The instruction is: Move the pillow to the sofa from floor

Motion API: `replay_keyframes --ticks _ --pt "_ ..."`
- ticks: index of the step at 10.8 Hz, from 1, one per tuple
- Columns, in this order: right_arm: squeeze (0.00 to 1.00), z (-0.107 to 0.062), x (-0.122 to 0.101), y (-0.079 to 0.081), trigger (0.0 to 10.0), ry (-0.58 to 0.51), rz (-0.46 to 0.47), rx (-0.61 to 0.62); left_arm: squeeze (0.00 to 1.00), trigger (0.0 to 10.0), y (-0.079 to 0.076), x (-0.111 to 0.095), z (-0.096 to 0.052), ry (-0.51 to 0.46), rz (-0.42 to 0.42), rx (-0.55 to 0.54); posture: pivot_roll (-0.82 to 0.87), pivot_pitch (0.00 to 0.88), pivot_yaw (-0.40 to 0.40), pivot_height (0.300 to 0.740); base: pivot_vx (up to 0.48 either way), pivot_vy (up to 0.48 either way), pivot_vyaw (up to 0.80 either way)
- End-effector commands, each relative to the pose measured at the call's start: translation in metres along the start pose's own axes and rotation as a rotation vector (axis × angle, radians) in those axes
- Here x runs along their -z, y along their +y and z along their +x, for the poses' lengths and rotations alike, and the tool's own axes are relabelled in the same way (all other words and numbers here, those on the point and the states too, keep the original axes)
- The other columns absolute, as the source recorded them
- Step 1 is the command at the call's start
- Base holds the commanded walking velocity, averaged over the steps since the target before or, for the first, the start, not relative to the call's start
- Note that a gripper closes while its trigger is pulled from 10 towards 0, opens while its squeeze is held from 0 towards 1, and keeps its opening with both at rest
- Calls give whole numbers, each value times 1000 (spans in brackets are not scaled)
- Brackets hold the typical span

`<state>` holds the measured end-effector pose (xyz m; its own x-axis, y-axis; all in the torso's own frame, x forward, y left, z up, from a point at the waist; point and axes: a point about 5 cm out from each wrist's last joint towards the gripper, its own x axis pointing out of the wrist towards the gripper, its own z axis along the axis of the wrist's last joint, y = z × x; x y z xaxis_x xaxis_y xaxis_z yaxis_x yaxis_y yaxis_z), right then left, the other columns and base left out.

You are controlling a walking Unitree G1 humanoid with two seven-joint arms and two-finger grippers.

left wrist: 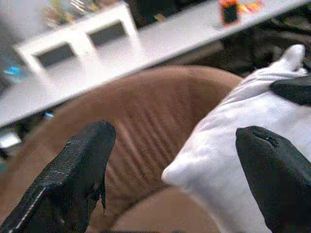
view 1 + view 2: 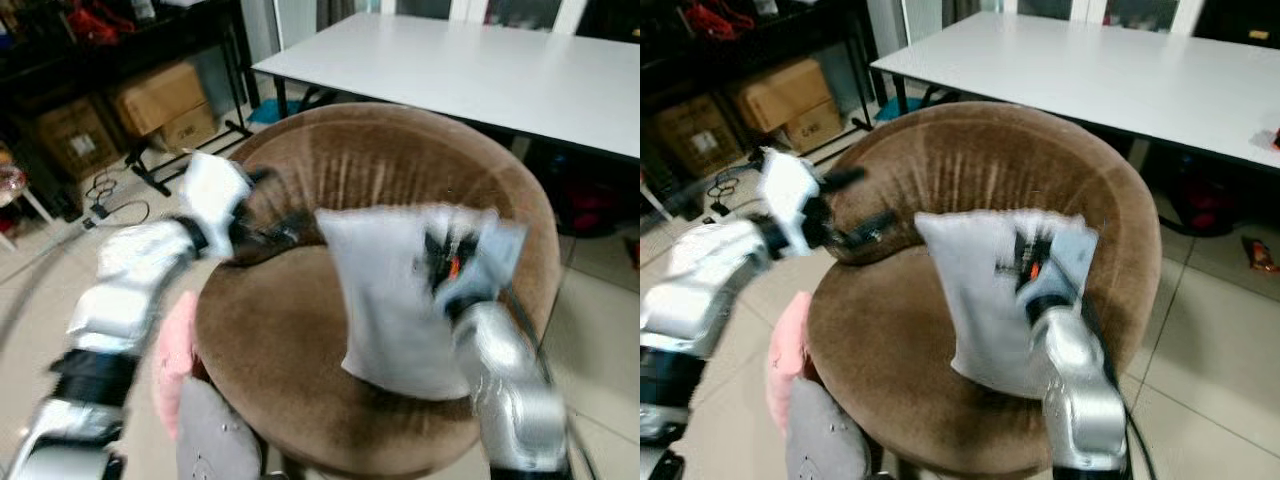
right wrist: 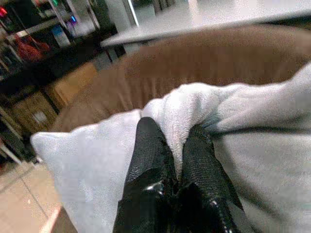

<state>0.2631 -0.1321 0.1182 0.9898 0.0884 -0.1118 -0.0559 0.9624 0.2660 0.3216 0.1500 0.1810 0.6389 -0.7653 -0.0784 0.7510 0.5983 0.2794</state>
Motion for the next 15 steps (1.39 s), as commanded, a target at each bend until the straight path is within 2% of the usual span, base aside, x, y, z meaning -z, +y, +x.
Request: replay_keyframes --ticks 1,2,3,4,5,7,8,9,10,13,14,15 --pt "0 0 -5 6 10000 -11 13 -25 1000 10000 0 4 4 34 42 31 -91 0 91 740 0 0 0" --pt "0 0 -5 2 10000 -4 44 -12 1000 10000 -1 12 16 68 62 68 -95 0 93 740 0 0 0" --pt "0 -2 -3 3 10000 12 40 -35 1000 10000 2 20 33 88 24 108 -104 0 97 740 0 0 0" --pt "0 -3 -3 4 10000 14 37 -39 1000 10000 2 21 37 90 9 121 -106 0 98 740 0 0 0" --pt "0 -4 -3 4 10000 7 31 -46 1000 10000 4 27 48 120 -5 146 -124 0 106 740 0 0 0" --pt "0 -6 -6 5 10000 5 32 -72 1000 10000 4 35 59 193 20 145 -145 0 115 740 0 0 0" --pt "0 -8 -6 7 10000 14 38 -105 1000 10000 -2 44 62 243 39 167 -157 0 121 740 0 0 0" --pt "0 -11 -5 11 10000 32 44 -157 682 10000 -13 55 65 300 58 199 -172 0 129 740 0 0 0" --pt "0 -17 0 16 10000 74 27 -220 8 10000 -27 67 69 356 89 228 -185 4 137 740 0 0 0" --pt "0 -22 0 14 10000 93 12 -240 0 10000 -41 80 71 418 115 267 -230 21 168 740 0 0 0" --pt "0 -24 0 13 10000 100 14 -236 0 0 -42 82 71 426 145 250 -232 21 170 740 0 0 0" --pt "0 -24 0 12 10000 105 13 -237 0 0 -41 82 71 421 162 240 -232 21 171 740 0 0 0"
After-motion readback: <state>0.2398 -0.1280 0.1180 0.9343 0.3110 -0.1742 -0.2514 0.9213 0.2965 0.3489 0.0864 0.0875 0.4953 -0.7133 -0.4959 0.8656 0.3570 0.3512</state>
